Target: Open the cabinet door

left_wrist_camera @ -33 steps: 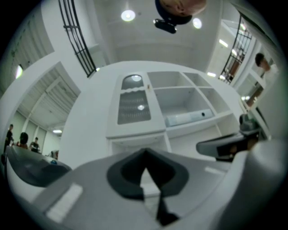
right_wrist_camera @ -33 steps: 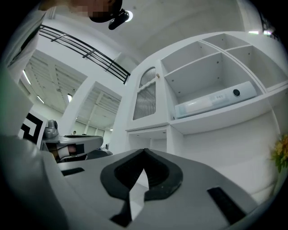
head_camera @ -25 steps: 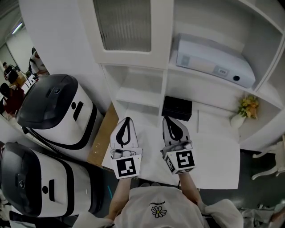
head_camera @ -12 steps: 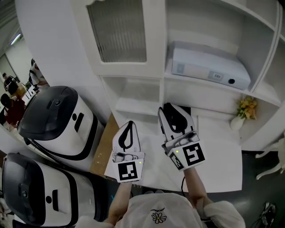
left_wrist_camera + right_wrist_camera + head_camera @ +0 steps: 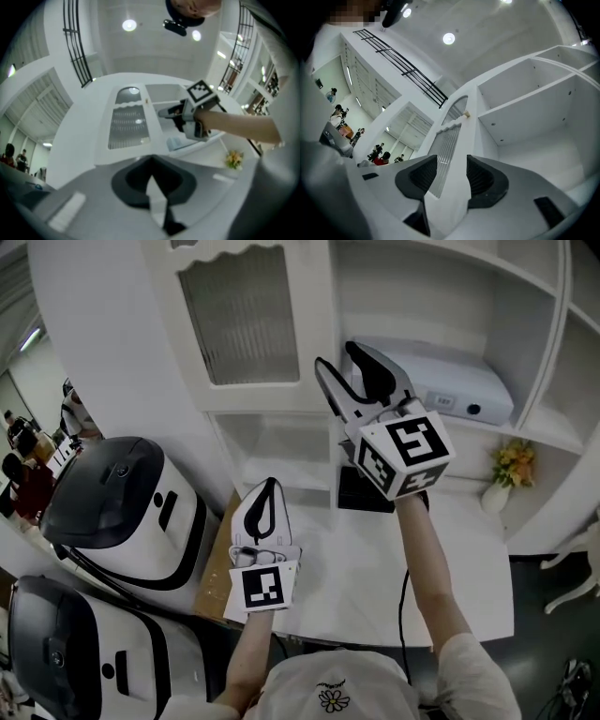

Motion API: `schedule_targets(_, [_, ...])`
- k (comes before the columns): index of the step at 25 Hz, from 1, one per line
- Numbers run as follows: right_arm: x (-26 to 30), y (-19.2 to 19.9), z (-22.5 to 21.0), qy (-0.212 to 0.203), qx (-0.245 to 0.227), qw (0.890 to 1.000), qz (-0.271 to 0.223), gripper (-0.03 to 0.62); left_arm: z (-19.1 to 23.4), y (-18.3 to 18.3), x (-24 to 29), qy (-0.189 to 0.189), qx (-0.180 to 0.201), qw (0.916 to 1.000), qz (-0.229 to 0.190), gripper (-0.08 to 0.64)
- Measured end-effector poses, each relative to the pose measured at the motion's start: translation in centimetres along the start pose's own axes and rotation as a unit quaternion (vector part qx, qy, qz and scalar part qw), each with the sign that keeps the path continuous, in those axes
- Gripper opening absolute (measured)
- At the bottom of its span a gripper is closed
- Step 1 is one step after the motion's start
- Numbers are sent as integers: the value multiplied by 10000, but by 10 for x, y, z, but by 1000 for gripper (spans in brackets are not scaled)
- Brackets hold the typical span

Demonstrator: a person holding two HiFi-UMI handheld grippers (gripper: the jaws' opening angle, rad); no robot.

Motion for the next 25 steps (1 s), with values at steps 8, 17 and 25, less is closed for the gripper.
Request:
schedule_targets(8, [47, -7, -21, 204, 214, 9979, 569, 198, -2, 6, -6, -3, 41, 10000, 71, 7])
schedule_targets(17, [61, -4, -25, 330, 182, 9938, 1045, 199, 10, 15, -15, -138, -14, 9997, 206, 8])
schedule_targets(25, [56, 2, -24, 95, 547, 9946, 881, 186, 9, 20, -17, -142, 28, 9995, 294, 8])
Point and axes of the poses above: the fingertips, and each gripper's own axes: x forward along the fingers, z to its left, y out of its underside, the point moved 10 cm from there along -x, backward along the fingers, and after that the axes turned 14 degrees about z, right-handed, at the moved point
